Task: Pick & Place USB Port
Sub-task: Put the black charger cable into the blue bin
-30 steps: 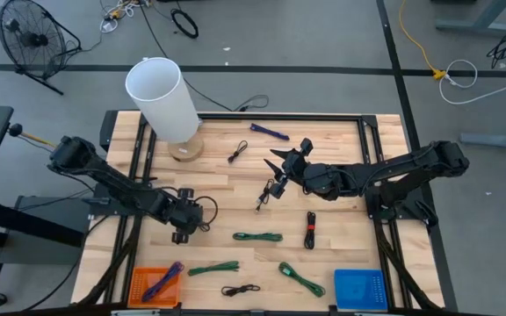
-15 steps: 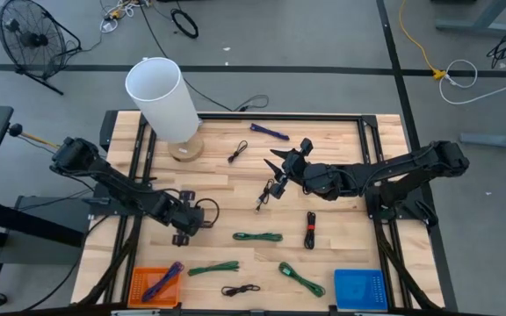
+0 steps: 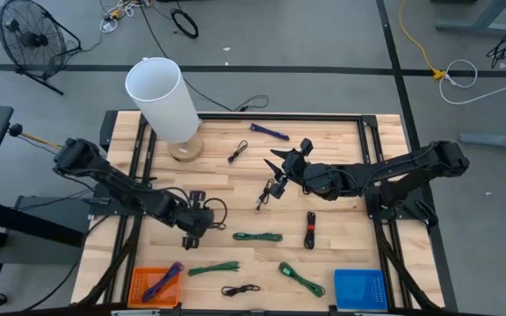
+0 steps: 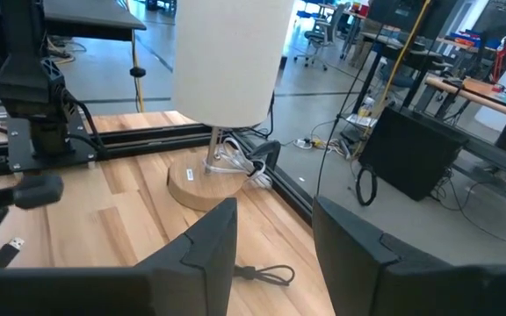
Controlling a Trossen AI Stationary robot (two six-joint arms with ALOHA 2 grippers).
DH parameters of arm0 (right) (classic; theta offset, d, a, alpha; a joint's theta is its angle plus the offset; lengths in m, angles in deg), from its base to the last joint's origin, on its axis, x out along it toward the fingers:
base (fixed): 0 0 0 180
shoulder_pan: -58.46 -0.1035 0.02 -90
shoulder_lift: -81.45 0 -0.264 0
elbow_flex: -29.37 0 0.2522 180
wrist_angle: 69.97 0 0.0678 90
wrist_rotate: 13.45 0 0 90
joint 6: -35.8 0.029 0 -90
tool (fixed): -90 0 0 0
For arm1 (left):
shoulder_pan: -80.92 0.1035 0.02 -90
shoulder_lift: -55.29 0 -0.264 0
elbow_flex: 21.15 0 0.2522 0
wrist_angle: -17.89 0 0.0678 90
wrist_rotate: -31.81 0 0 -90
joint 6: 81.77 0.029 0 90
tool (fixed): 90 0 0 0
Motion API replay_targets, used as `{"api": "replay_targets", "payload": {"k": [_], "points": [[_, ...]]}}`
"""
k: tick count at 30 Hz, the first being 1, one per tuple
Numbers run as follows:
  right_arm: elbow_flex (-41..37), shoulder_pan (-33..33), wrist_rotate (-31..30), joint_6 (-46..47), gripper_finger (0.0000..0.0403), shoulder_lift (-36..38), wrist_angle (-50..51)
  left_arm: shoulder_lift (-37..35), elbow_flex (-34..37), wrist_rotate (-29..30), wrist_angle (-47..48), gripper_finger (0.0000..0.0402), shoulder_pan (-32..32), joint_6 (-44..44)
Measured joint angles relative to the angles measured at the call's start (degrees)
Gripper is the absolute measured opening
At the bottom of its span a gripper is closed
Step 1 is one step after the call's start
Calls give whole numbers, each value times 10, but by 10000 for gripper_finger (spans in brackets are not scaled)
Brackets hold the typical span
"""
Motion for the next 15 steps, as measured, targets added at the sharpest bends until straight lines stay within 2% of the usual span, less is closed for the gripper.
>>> {"api": "replay_targets", "payload": {"k": [7,15], "points": [[0,0,0,0,150,0,2,-6,-106,92,72,26,0,31],[0,0,25,0,150,0,2,-73,-188,151,51,26,23,146]]}}
